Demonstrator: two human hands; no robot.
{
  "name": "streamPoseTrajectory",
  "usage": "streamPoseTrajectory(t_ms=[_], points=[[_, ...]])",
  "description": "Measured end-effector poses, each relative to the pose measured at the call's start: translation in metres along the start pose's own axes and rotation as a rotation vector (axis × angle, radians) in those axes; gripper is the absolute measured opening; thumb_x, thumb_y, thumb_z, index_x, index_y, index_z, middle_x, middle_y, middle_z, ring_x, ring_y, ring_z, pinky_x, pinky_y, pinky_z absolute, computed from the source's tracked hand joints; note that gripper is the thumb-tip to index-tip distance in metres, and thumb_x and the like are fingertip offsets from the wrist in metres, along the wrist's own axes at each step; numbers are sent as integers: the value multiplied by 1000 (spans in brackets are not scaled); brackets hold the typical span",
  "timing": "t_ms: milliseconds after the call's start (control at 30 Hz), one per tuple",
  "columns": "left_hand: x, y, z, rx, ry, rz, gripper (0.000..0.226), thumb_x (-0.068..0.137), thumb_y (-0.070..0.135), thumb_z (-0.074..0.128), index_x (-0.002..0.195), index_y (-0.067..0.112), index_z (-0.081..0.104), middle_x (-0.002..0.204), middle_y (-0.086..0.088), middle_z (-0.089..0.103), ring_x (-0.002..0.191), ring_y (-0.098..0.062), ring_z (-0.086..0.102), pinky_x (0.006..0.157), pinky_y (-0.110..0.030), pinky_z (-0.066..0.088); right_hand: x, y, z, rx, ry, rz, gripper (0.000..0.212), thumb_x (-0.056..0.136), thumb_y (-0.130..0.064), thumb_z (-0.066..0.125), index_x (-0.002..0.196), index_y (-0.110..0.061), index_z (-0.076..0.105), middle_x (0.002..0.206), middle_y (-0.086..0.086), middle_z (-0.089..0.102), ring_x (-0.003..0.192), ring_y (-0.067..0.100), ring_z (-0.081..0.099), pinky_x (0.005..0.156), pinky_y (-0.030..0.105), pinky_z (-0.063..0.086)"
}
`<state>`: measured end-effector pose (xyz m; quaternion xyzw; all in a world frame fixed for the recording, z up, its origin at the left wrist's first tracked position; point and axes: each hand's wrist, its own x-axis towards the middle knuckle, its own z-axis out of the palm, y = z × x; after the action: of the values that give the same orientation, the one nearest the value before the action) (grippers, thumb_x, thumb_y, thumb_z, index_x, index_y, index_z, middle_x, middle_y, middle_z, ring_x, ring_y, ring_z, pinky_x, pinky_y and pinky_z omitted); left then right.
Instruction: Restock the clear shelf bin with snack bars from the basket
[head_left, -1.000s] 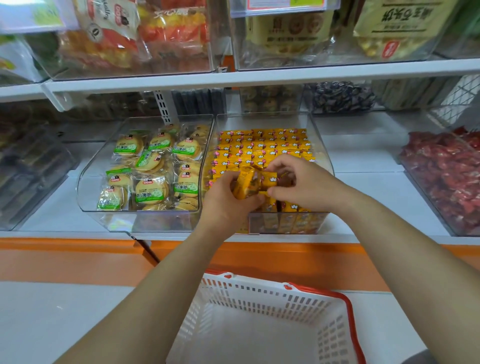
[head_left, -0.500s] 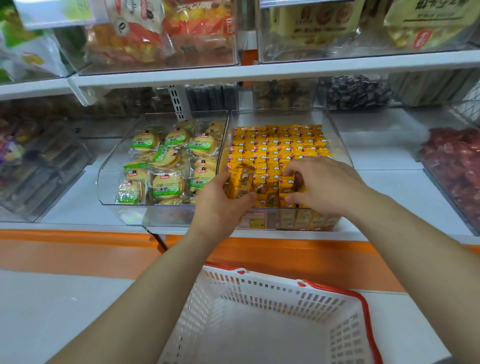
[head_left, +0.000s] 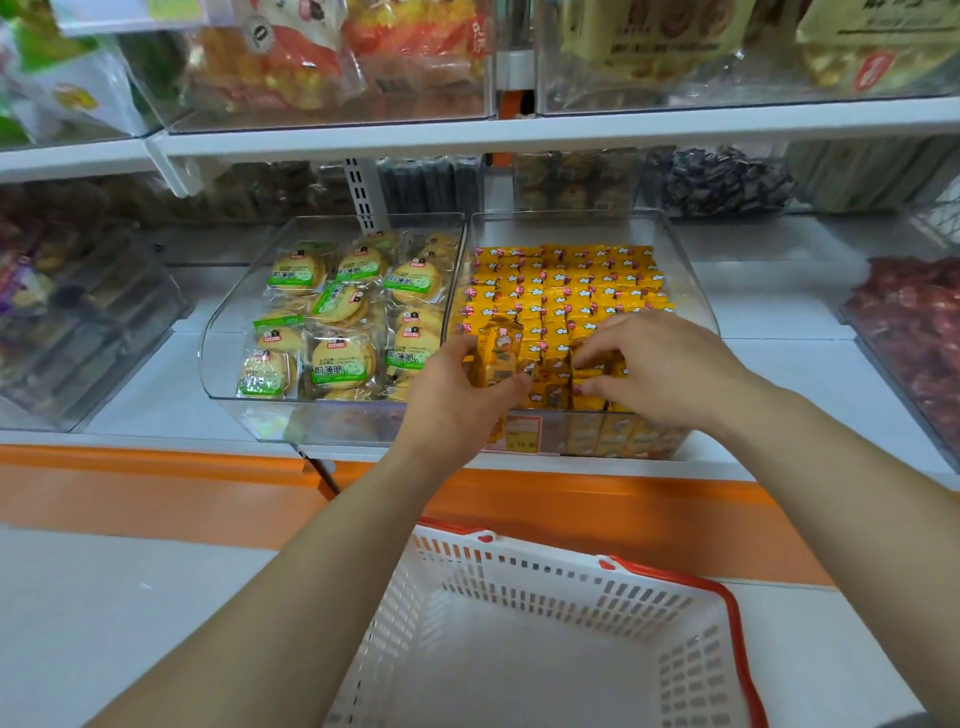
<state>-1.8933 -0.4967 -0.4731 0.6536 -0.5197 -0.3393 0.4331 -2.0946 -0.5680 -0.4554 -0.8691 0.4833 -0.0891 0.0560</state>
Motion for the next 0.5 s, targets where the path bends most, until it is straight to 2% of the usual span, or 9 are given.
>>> streamPoseTrajectory(t_ms=[100,267,433,500], points=[[1,-1,0,8,-3,-6,37,89,28,79,121,18,65,103,3,76,93,-15,73,80,-38,63,4,-6,-1,-49,-27,50,27,91,-48,65,118,-42,68,130,-17,61,122,17,54,85,34,44],[1,-6,-2,8,-20,-3,42,89,30,78,127,17,63,103,4,75,89,-9,73,62,-16,59,2,-14,-5,-155,-63,34,30,94,-46,62,123,-43,66,125,-12,65,119,20,56,89,37,49],[1,-8,-3,-4,-36,-3,36,89,30,78,121,19,65,101,5,76,91,-13,73,73,-28,63,-1,-9,-1,-155,-129,44,38,94,-53,58,131,-46,59,126,-10,65,122,22,53,84,37,48],[1,-8,-3,-3,-40,-1,35,89,30,78,119,20,66,101,6,76,91,-11,73,71,-25,62,0,-4,3,-112,-155,58,41,93,-54,59,133,-46,57,130,-11,62,126,23,48,86,37,45]])
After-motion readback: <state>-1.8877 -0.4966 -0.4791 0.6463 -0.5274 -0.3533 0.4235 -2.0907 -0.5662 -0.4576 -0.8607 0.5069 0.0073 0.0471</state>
